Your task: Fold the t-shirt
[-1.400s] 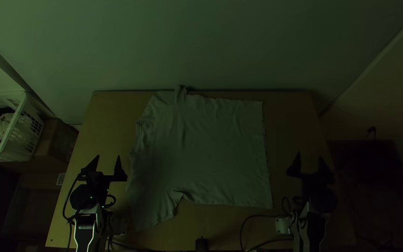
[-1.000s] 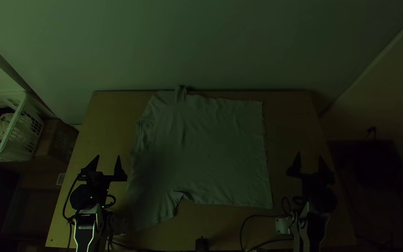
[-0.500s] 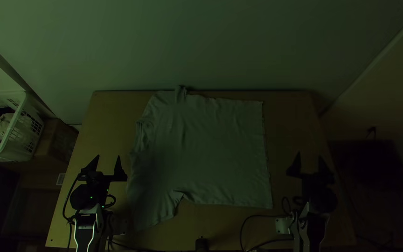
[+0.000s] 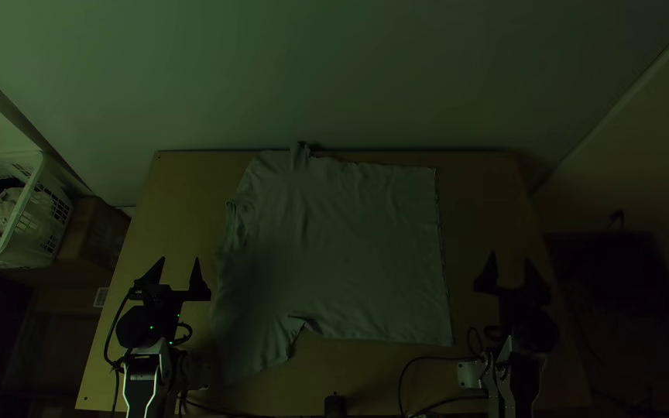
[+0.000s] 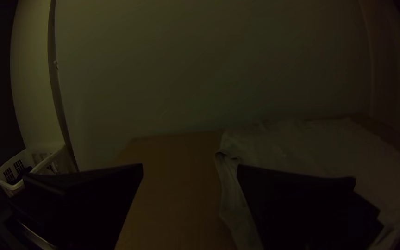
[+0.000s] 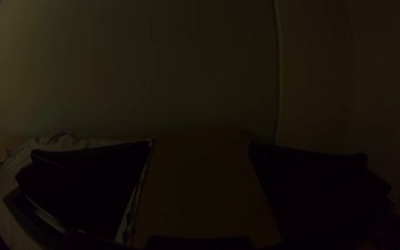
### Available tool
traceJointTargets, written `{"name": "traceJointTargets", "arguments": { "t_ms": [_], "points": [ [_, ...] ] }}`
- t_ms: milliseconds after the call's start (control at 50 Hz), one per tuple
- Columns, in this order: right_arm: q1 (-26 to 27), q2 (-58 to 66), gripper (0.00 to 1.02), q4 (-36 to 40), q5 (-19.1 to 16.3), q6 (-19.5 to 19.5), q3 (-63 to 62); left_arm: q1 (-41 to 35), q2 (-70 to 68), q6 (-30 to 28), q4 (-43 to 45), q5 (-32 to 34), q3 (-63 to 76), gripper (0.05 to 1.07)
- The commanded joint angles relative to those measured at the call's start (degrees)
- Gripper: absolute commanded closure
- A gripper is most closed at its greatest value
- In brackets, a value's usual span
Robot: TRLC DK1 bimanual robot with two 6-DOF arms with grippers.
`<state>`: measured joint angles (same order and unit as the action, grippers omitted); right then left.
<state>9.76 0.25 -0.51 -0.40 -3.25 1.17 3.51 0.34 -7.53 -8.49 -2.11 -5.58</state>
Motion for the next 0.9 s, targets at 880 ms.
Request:
{"name": "traceJointTargets", "arguments": {
  "t_ms": [880],
  "points": [
    [-4.2,25.2,0.04,-4.8,1.0,7.5,26.1,1.0,28.1,4.9,3.0,-1.1,-25.1,0.1]
  ]
}}
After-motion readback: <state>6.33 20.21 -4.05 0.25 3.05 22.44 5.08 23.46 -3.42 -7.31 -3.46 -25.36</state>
